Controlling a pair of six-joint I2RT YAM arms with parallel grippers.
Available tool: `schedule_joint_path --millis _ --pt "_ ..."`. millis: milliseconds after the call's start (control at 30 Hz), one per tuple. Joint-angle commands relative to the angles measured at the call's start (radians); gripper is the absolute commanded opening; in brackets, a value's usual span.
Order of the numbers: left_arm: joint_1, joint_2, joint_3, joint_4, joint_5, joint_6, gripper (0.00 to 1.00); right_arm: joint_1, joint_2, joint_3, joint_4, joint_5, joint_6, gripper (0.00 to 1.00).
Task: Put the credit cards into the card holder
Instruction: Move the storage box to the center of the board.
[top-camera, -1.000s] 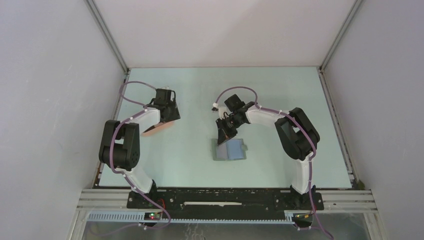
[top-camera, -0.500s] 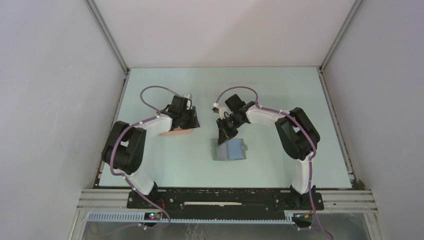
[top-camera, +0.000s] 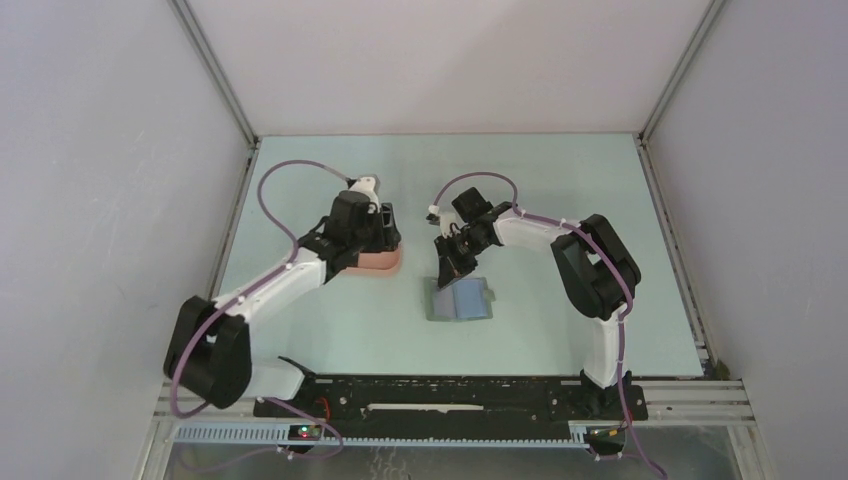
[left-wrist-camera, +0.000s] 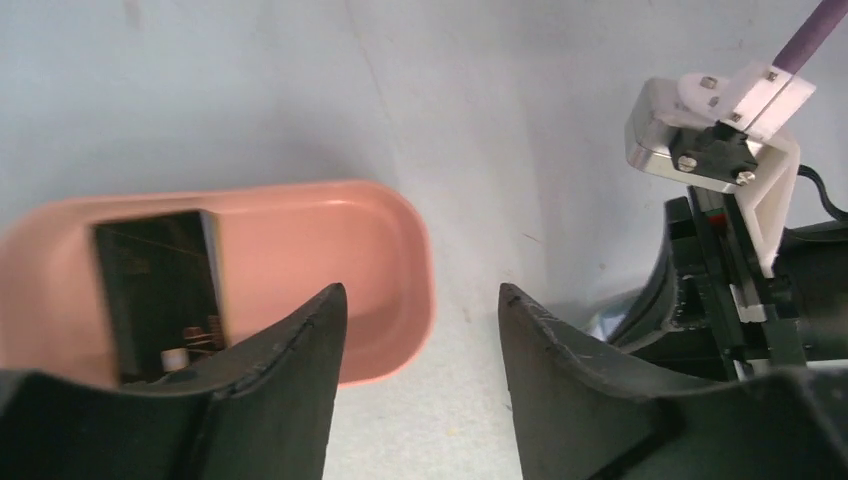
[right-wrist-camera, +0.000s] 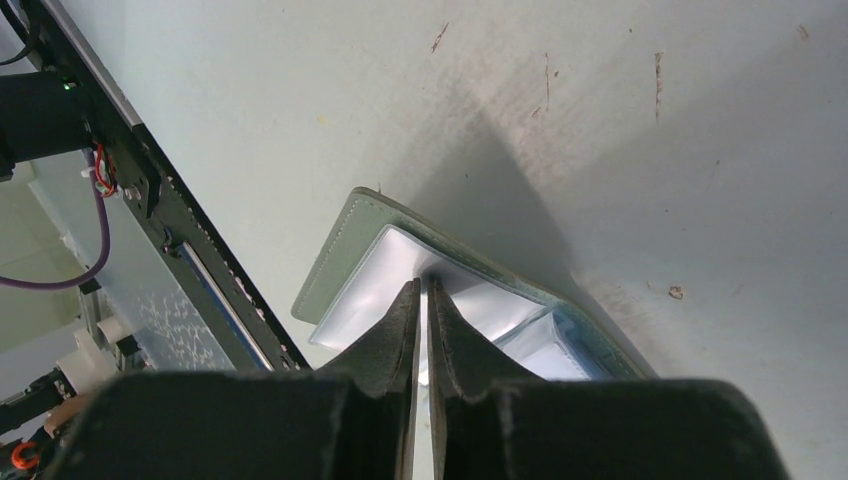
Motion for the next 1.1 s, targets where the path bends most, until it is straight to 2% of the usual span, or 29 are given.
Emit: schedule_joint_path --millis 0,100,500,767,1067 --pt "0.003 -0.097 -0.056 -0.029 -0.235 0.136 0.66 -0.002 -0.028 0.038 -0.002 -0.014 -0.016 0.13" --pt "0.003 -0.069 -0.051 -0.062 -0.365 0.190 0.73 0.000 -0.028 0.037 0.000 -0.014 -0.017 0.13" --pt "0.003 0.234 0.101 -0.128 -0.565 0.400 0.76 0.006 -0.012 0.042 -0.003 -0.012 -0.023 0.14" --pt "0.003 0.312 0.152 -0.145 -0.584 0.438 0.71 0.009 -0.004 0.048 -0.004 -0.013 -0.023 0.14" --pt "0.002 0.361 0.203 -0.183 -0.575 0.445 0.72 0.011 -0.004 0.051 -0.007 -0.014 -0.026 0.15"
